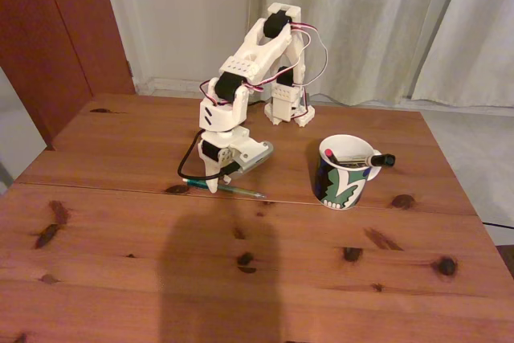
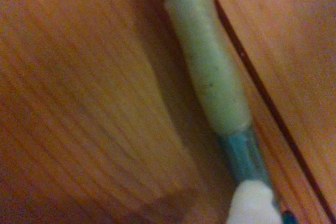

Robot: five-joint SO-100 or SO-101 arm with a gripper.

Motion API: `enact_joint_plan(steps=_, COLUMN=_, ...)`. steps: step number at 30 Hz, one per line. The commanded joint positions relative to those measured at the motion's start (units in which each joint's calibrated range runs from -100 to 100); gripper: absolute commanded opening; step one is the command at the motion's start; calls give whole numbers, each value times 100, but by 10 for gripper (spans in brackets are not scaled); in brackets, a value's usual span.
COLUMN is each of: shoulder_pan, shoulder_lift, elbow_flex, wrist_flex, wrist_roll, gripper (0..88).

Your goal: Clean up the desk and place the pens and markers into the cup

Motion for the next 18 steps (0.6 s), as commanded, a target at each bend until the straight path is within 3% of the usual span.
enact_joint_plan(steps=1, shoulder_pan=-24, shoulder_lift=-48, elbow_flex=-243, wrist_flex=-74, wrist_roll=553, gripper=152)
enact_joint_plan(steps=18, shoulder_pan=8, shoulder_lift=-40, elbow_flex=361, wrist_flex=-74, wrist_roll=595, gripper=151)
